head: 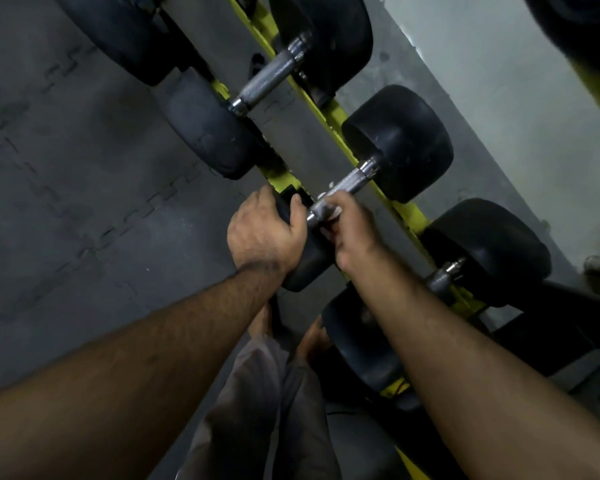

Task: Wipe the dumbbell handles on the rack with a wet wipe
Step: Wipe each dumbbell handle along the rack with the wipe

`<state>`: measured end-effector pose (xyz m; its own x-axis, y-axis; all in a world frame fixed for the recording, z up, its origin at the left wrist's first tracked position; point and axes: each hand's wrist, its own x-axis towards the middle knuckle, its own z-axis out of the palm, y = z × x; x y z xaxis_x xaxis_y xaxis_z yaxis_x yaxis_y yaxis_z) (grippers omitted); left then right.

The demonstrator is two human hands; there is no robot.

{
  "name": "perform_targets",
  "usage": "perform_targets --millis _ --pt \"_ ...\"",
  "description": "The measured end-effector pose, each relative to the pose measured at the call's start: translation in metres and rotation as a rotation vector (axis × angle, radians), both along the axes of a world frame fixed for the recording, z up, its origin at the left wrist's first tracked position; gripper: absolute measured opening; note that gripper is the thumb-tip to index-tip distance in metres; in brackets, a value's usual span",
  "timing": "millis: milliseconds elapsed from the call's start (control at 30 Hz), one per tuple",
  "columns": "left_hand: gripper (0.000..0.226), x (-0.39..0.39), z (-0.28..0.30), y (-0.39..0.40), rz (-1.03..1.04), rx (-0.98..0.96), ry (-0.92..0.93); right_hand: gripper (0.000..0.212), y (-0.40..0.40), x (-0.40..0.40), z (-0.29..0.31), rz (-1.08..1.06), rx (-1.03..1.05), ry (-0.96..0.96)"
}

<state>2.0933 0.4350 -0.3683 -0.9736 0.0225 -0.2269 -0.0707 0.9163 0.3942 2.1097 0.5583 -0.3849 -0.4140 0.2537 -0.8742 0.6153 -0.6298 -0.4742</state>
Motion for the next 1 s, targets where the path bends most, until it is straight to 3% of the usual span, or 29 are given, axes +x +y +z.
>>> perform_targets --millis 33,167,333,467,600,733,900,1000 --pt "0.046 0.0 0.0 0.0 0.0 0.002 -0.003 0.009 0.004 0.003 0.0 0.023 -0.041 0.009" --pt "0.046 -0.001 -0.002 -0.002 0.003 -0.004 -0.003 0.009 0.027 -0.018 -0.002 -0.262 -0.045 0.042" --pt "0.046 -0.001 -0.001 0.0 0.007 0.016 -0.004 0.018 0.0 0.003 0.002 0.129 -0.128 -0.039" --pt "0.044 -0.001 -0.002 -0.002 -0.009 0.009 -0.001 0.019 0.036 -0.013 -0.004 -0.092 -0.164 0.067" --pt "0.047 -0.001 -0.001 0.0 -0.005 0.016 0.0 0.022 0.012 0.006 -0.012 0.192 -0.202 0.02" --pt "0.048 -0.001 -0.002 -0.001 -0.001 0.014 -0.006 0.018 0.028 -0.009 -0.009 -0.091 -0.229 0.101" --pt "0.049 -0.001 -0.001 0.0 0.001 0.018 -0.004 0.023 0.013 -0.005 -0.01 0.022 -0.264 0.105" --pt "0.048 -0.001 -0.002 0.0 -0.001 0.02 -0.013 0.019 0.027 -0.018 -0.011 -0.277 -0.283 0.175"
